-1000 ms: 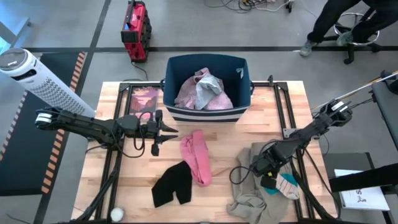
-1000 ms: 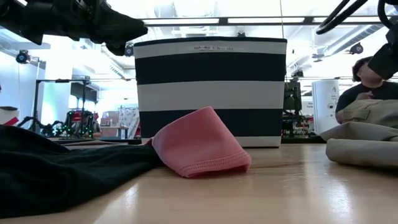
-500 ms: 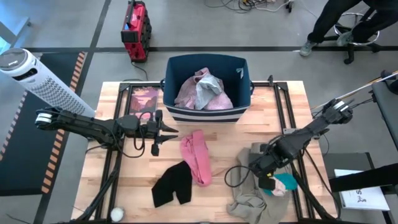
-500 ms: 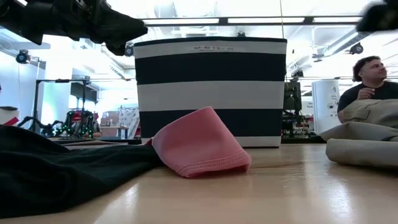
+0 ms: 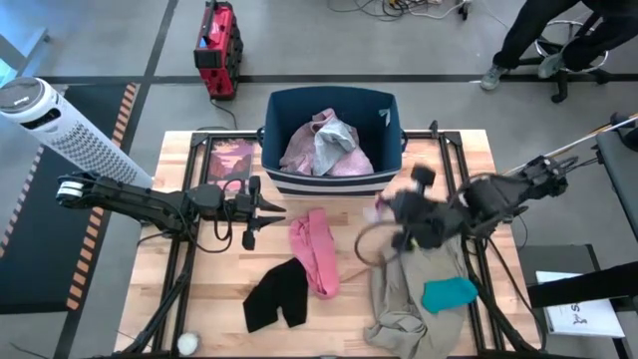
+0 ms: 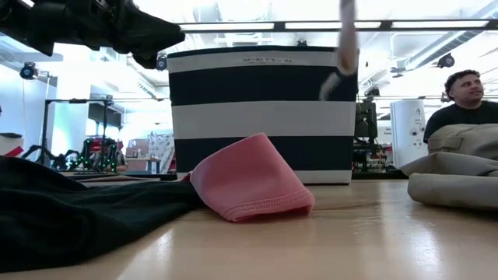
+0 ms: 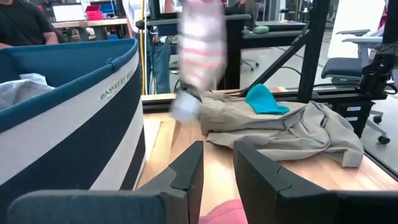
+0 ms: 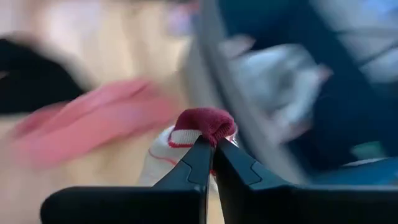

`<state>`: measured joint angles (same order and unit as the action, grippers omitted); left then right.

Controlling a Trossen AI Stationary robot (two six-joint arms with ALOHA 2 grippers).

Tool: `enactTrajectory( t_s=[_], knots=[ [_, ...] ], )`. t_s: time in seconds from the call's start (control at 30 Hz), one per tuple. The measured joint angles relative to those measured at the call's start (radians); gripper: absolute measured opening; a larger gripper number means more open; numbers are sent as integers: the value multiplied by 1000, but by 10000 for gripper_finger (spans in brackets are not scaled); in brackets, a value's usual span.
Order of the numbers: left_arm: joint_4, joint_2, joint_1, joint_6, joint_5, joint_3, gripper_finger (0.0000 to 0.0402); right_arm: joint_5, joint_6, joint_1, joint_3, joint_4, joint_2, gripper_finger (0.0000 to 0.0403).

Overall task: Sort clothes
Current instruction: Put the light pink striped sock into the blue bin

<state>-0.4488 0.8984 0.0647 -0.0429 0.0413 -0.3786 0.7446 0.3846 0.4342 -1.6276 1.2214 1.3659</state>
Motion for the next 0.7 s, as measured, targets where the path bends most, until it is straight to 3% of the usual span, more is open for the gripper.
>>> enactTrajectory(
  t_s=[0.1,0.23,0.47,0.7],
  knots=[
    [1,7,0,0,-28,0,75,107,-143,-64,-47,-91,0,0],
    [1,31,0,-11,-32,0,78,108,-380,-164,-88,-285,0,0],
    [-4,104,0,-50,-32,0,110,-48,-683,-394,-98,-590,0,0],
    [-22,181,0,-44,-33,0,158,-240,-710,-653,-75,-621,11,0]
  ],
)
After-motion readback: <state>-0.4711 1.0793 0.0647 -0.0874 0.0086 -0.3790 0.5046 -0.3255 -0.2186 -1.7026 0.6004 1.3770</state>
